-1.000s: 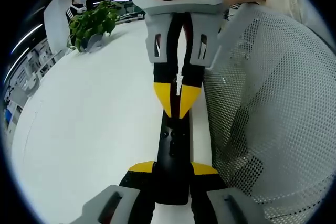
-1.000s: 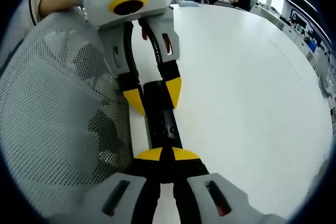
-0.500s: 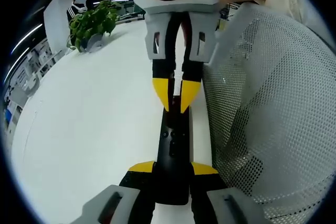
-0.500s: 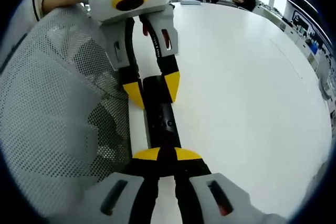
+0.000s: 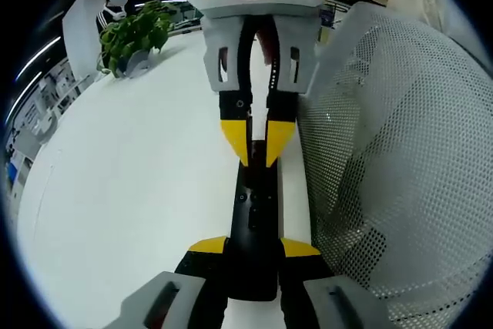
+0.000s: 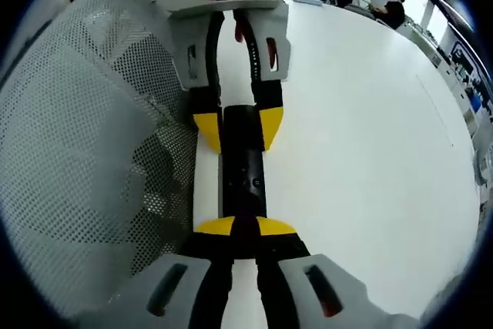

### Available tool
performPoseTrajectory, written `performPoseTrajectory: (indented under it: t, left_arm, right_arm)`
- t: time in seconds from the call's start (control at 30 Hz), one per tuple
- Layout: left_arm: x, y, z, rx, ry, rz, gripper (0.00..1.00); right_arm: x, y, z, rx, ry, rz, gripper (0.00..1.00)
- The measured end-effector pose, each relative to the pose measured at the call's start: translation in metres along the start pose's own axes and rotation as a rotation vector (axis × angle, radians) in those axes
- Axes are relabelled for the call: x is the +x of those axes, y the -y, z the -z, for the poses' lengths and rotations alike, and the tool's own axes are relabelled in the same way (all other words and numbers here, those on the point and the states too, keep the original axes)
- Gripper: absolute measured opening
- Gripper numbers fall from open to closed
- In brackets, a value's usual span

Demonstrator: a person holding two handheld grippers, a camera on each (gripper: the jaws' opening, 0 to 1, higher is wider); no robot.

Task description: Press the specified remote control buttons in sequence, fully releasing each button before pressing the next.

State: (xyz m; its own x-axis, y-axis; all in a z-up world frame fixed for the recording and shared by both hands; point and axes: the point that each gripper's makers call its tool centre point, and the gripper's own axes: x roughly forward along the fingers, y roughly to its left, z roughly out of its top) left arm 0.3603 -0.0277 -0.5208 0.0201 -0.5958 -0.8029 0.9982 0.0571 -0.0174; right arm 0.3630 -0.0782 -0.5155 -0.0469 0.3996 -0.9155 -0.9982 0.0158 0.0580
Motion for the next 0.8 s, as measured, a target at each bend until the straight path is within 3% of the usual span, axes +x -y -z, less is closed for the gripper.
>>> performPoseTrajectory:
  t: [0.1, 0.2, 0.47, 0.53, 0.67, 0.73, 0.8]
  left_arm:
    - [0.0, 0.0, -0.0001, 0.002, -0.002, 0.0, 0.24]
    - [0.0, 0.0001, -0.0001, 0.002, -0.002, 0.0, 0.24]
    - [0.0003, 0.0, -0.0001, 0.003, -0.003, 0.002, 0.24]
    - [0.0005, 0.0, 0.0, 0.002, -0.003, 0.002, 0.24]
    - [0.0006, 0.0, 0.0, 0.001, -0.002, 0.001, 0.24]
    - [0.0007, 0.0, 0.0001, 0.001, -0.001, 0.002, 0.24]
    - [0.0007, 0.0, 0.0002, -0.001, 0.0, 0.002, 0.24]
  right_arm:
    - [0.0005, -0.0007, -0.0001, -0.03, -0.051, -0.014, 0.08]
    - [0.0009, 0.0001, -0.0006, -0.024, -0.063, -0.025, 0.08]
    - [-0.0019, -0.0033, 0.0004, -0.012, -0.007, -0.017, 0.08]
    - [-0.0024, -0.0024, 0.0, 0.056, 0.021, -0.01, 0.08]
    - [-0.0039, -0.0029, 0.0003, 0.043, 0.08, 0.016, 0.07]
    - [-0.0035, -0.002, -0.0006, 0.089, 0.082, 0.026, 0.08]
    - [-0.0027, -0.0015, -0.0018, 0.064, 0.078, 0.026, 0.08]
